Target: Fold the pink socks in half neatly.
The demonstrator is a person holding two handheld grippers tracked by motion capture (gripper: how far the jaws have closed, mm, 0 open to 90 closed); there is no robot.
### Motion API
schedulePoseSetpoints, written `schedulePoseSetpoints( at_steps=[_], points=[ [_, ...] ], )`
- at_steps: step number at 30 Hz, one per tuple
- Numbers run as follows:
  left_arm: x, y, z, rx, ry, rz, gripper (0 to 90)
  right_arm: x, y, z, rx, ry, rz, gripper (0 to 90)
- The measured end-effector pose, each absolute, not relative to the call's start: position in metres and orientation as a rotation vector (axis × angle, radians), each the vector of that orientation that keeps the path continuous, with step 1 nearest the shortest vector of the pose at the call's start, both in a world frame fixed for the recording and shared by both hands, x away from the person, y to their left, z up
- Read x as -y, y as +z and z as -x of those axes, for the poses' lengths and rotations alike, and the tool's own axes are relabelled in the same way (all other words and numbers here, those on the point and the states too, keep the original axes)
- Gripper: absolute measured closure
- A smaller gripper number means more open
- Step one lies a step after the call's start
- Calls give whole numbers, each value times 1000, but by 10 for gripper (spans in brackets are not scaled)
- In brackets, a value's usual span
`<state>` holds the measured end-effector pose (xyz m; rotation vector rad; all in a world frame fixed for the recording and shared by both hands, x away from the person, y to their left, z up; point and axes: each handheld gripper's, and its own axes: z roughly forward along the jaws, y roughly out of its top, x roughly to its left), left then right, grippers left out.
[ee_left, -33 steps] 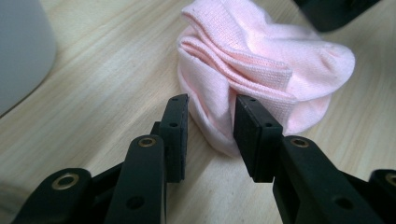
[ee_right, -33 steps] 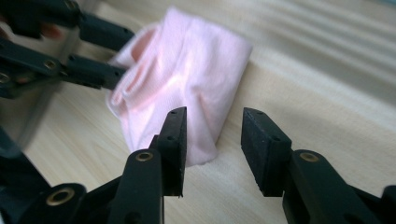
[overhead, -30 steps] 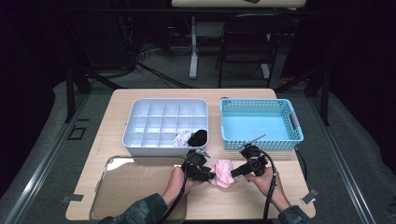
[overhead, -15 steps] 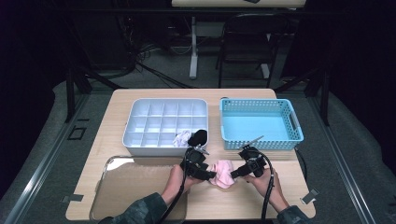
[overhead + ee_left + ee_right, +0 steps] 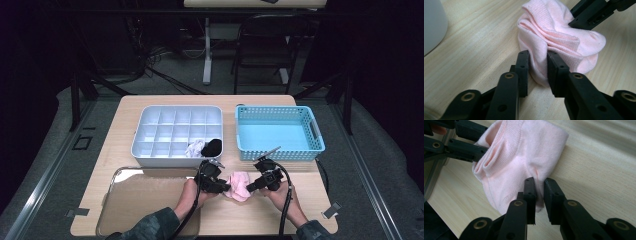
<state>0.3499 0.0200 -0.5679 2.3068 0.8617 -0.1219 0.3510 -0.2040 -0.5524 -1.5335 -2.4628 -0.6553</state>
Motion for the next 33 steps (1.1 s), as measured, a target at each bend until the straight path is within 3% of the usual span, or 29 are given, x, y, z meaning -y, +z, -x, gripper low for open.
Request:
schedulePoseSetpoints(
  at_steps=[10,33],
  points=[
    [-20,-569,-350,-841,-126,-2295,805,205,-547,-350,2487,-683,1543,819],
    [-14,-569,-351,-844,-126,-2279,813,206,-525,-347,2592,-715,1519,835]
  ],
)
